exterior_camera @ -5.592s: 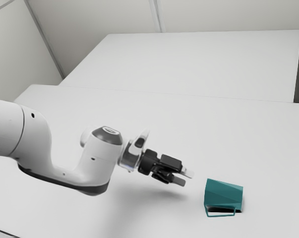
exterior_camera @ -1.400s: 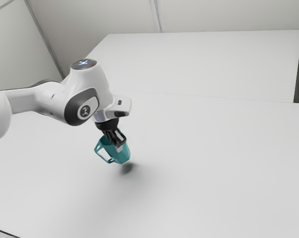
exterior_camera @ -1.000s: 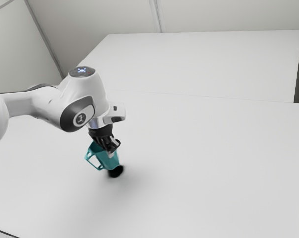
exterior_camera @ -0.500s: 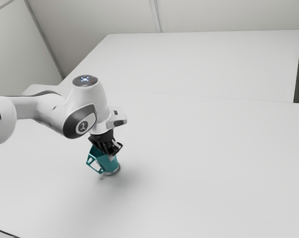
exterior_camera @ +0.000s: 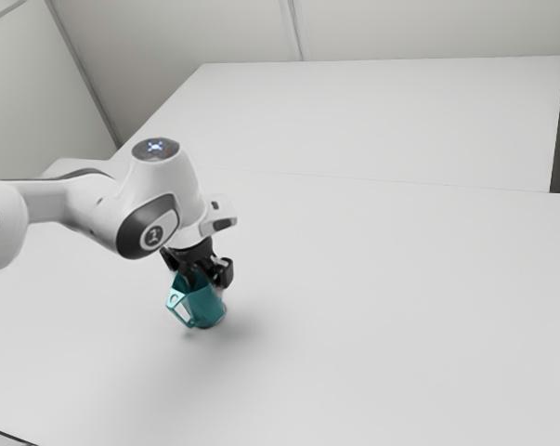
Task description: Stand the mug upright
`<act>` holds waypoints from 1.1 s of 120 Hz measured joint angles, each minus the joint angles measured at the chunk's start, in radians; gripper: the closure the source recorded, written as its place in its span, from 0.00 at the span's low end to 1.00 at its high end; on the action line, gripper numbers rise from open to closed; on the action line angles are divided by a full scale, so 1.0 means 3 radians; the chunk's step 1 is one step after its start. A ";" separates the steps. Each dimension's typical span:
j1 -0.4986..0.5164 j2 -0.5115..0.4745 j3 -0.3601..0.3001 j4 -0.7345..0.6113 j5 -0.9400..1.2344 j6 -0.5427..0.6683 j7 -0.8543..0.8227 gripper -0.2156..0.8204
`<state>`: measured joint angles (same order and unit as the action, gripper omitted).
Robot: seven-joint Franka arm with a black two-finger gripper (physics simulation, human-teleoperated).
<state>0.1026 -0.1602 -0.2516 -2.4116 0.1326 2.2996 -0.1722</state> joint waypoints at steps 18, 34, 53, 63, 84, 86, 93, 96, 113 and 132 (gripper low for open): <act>0.0001 -0.0259 -0.0012 -0.0023 -0.0029 -0.0034 -0.0021 0.34; 0.0000 -0.0385 -0.0038 0.0026 -0.0117 -0.0173 -0.0030 0.29; -0.0004 -0.0360 -0.0032 0.0357 -0.0233 -0.0501 -0.0037 0.26; -0.0006 -0.0271 -0.0005 0.0603 -0.0263 -0.0711 -0.0041 0.25; -0.0007 -0.0002 0.0116 0.1103 -0.0289 -0.1148 -0.0045 0.24; -0.0013 0.0020 0.0135 0.1147 -0.0291 -0.1186 -0.0045 0.24; -0.0039 0.0106 0.0209 0.1329 -0.0294 -0.1328 -0.0046 0.24; -0.0042 0.0148 0.0234 0.1409 -0.0295 -0.1391 -0.0046 0.23; -0.0067 0.0300 0.0350 0.1775 -0.0304 -0.1715 -0.0046 0.23; -0.0098 0.0430 0.0442 0.2045 -0.0306 -0.1948 -0.0045 0.23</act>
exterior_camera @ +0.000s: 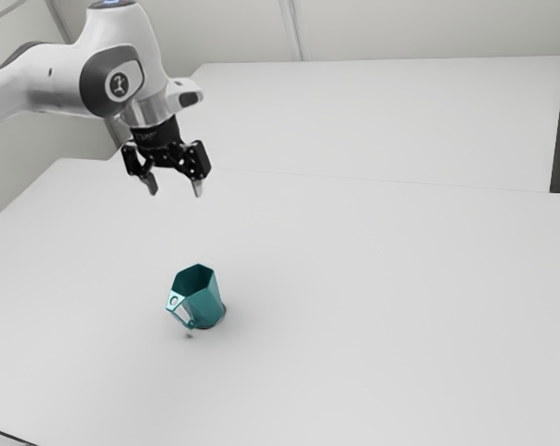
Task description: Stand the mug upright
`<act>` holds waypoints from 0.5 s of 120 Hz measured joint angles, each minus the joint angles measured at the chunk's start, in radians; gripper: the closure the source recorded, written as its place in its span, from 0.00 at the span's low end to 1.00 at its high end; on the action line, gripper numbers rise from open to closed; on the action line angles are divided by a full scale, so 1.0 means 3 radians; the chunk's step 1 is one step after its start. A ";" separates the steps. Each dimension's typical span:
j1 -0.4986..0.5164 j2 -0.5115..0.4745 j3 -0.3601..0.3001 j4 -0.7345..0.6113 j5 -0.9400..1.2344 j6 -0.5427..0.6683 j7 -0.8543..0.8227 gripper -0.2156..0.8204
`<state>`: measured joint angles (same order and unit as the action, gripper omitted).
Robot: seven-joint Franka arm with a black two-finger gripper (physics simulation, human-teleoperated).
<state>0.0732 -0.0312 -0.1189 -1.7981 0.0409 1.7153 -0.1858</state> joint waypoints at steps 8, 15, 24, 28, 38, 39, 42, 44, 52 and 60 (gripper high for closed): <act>0.0003 0.0038 0.0018 0.0115 0.0003 -0.0068 -0.0001 0.23; 0.0011 0.0068 0.0026 0.0240 0.0016 -0.0141 -0.0001 0.23; 0.0019 0.0094 0.0038 0.0387 0.0034 -0.0243 -0.0003 0.23; 0.0024 0.0102 0.0043 0.0435 0.0040 -0.0282 -0.0003 0.23; 0.0046 0.0129 0.0043 0.0563 0.0053 -0.0375 -0.0004 0.23; 0.0048 0.0131 0.0043 0.0573 0.0054 -0.0384 -0.0004 0.23; 0.0054 0.0142 0.0043 0.0612 0.0057 -0.0412 -0.0005 0.23; 0.0059 0.0150 0.0043 0.0639 0.0058 -0.0432 -0.0005 0.23; 0.0074 0.0169 0.0044 0.0742 0.0064 -0.0512 -0.0006 0.23; 0.0083 0.0178 0.0045 0.0827 0.0069 -0.0590 -0.0007 0.23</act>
<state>0.0983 0.0221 -0.1053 -1.5501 0.0616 1.5382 -0.1879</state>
